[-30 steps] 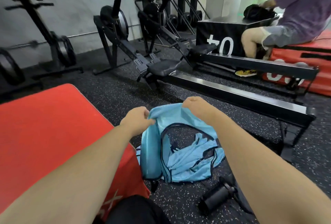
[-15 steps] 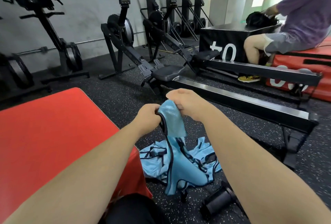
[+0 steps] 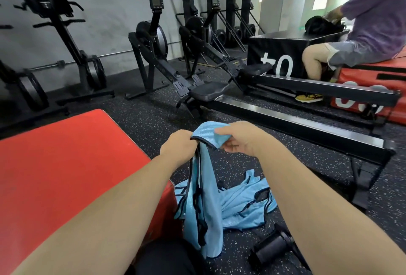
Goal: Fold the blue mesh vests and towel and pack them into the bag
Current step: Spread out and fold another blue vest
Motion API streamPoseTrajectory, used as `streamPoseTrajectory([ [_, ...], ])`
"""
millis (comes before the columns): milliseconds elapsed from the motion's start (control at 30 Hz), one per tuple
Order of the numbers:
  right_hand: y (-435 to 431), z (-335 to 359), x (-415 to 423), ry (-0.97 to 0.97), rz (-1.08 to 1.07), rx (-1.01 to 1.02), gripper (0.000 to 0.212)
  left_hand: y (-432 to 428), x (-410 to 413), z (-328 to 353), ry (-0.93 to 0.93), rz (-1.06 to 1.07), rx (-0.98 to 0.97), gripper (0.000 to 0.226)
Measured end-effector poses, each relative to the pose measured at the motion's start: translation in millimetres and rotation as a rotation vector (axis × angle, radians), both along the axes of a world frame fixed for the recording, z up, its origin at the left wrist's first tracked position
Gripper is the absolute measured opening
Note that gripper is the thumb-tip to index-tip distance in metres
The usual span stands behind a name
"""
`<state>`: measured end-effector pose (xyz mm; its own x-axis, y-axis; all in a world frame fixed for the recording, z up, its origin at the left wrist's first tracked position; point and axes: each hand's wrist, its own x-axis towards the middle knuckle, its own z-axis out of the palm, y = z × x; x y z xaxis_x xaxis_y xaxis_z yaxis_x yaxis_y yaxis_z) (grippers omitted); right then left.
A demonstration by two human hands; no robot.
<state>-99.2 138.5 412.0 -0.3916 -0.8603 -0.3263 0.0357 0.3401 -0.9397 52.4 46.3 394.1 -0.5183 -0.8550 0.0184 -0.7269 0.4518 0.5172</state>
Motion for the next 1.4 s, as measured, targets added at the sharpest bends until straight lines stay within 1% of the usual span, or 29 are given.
streamPoseTrajectory([
  [67,-2.3,5.2,0.6,0.04,-0.014,-0.066,0.01,1.6,3.9,0.9,-0.054,-0.03,-0.073,0.018],
  [100,-3.2,8.3,2.1,0.067,-0.01,-0.09,0.01,3.2,4.3,1.4,-0.048,-0.048,-0.102,0.018],
  [233,-7.5,12.1,9.9,0.11,-0.003,-0.124,0.009,12.8,0.4,10.7,0.044,-0.102,-0.234,0.015],
  [300,-6.0,15.1,14.1,0.097,-0.022,-0.166,0.009,15.2,-2.8,17.3,0.089,-0.1,-0.253,0.017],
  [367,-4.3,19.1,15.5,0.052,-0.083,-0.256,0.011,12.7,-4.6,19.8,0.073,-0.097,-0.219,0.015],
  [400,-3.6,20.1,14.3,0.056,-0.109,-0.283,0.02,10.4,-4.6,19.8,0.051,-0.093,-0.195,0.02],
  [433,-4.7,19.6,11.4,0.105,-0.113,-0.3,0.034,6.4,-4.2,18.6,0.032,-0.09,-0.168,0.027],
  [467,-5.2,18.8,9.1,0.217,-0.077,-0.313,0.047,2.6,-3.4,17.3,0.027,-0.09,-0.143,0.032],
  [500,-5.9,17.2,8.3,0.4,-0.006,-0.3,0.053,-1.3,-3.1,15.0,0.037,-0.092,-0.119,0.035],
  [533,-7.2,14.3,7.8,0.61,0.068,-0.262,0.053,-3.8,-3.3,13.2,0.053,-0.098,-0.099,0.038],
  [567,-8.3,11.8,8.4,0.801,0.124,-0.201,0.05,-4.4,-3.7,12.4,0.064,-0.104,-0.076,0.04],
  [600,-7.7,11.0,10.6,0.951,0.155,-0.142,0.046,-3.2,-4.8,11.9,0.07,-0.116,-0.052,0.042],
  [667,-7.4,10.3,15.1,1.18,0.152,-0.127,0.033,-0.8,-6.8,10.4,0.085,-0.142,0.005,0.042],
  [700,-7.2,12.1,17.2,1.244,0.158,-0.149,0.027,-1.0,-6.8,9.2,0.095,-0.153,0.027,0.04],
  [767,-7.7,14.2,19.1,1.283,0.194,-0.16,0.023,-2.6,-4.2,7.3,0.132,-0.183,0.068,0.04],
  [833,-7.4,17.3,20.7,1.321,0.237,-0.108,0.022,-2.9,-0.7,4.9,0.166,-0.235,0.109,0.045],
  [900,-8.6,20.6,22.9,1.323,0.217,-0.099,0.017,1.0,0.1,4.8,0.23,-0.281,0.154,0.048],
  [967,-9.0,24.1,26.2,1.232,0.13,-0.145,0.014,7.7,-0.6,4.5,0.295,-0.311,0.215,0.038],
  [1033,-11.3,28.2,27.9,1.16,0.006,-0.185,0.027,11.7,1.3,-2.0,0.314,-0.329,0.296,0.02],
  [1100,-15.4,34.5,28.0,1.084,-0.097,-0.252,0.034,11.4,7.6,-16.0,0.299,-0.322,0.348,0.015],
  [1167,-18.1,41.7,28.0,1.006,-0.197,-0.319,0.037,9.4,15.4,-30.4,0.21,-0.278,0.336,0.018],
  [1200,-18.7,45.2,27.6,0.986,-0.24,-0.333,0.037,8.7,18.7,-35.7,0.156,-0.254,0.321,0.025],
  [1267,-18.3,49.9,27.3,1.033,-0.278,-0.312,0.035,7.8,23.5,-40.5,0.097,-0.204,0.283,0.041],
  [1333,-16.3,52.2,28.4,1.112,-0.195,-0.237,0.03,5.0,26.6,-37.7,0.125,-0.165,0.25,0.047],
  [1400,-16.9,50.2,29.7,1.122,0.017,-0.123,0.029,2.0,28.2,-27.4,0.199,-0.136,0.285,0.037],
])
